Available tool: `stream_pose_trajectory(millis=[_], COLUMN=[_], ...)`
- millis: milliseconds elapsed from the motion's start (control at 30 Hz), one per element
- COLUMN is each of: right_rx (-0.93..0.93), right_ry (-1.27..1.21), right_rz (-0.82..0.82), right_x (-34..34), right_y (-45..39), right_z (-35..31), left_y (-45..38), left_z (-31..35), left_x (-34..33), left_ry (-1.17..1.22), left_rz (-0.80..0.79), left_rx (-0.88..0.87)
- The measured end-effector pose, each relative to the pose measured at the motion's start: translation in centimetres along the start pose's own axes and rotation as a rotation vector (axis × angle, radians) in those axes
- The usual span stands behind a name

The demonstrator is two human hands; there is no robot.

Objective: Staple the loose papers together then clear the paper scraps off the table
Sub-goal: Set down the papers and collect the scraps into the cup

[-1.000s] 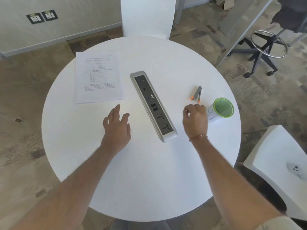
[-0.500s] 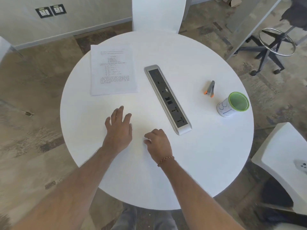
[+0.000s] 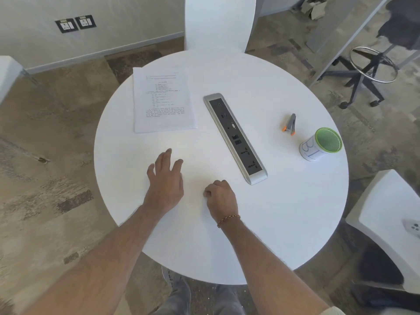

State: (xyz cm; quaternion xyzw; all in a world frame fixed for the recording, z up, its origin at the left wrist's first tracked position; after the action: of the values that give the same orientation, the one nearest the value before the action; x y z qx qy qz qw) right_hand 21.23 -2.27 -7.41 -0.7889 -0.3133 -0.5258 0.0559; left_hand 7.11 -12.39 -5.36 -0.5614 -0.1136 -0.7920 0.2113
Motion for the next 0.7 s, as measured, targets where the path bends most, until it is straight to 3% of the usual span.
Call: stream_pose_trajectory(millis=[467,700], right_rx=[0.135,0.026], right_ry=[0.056,-0.084], right_rz=[-0.032,-0.010], right_x=[0.5,5.3], right_y=[0.6,-1.8], right_z=[0.3,2.6], left_y=[-1.3,-3.4], left_z=[1.6,4.2], left_x=[0.6,0.3], left_ry=[0.000,0.009], left_rz=[0.012,0.006], left_rx=[-0.030,-0.063])
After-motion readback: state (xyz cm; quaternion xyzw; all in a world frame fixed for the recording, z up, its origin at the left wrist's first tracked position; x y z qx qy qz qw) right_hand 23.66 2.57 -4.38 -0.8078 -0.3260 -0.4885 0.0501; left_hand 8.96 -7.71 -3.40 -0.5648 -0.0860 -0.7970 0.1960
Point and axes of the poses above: each hand's wrist, its own y-axis away from the middle knuckle, its own x-axis out of the back of the hand, z = x × y, the point moved 2 cm from there along -y, towards the middle knuckle, and after that the axes turned 12 degrees about -x, right-handed, at the moved point
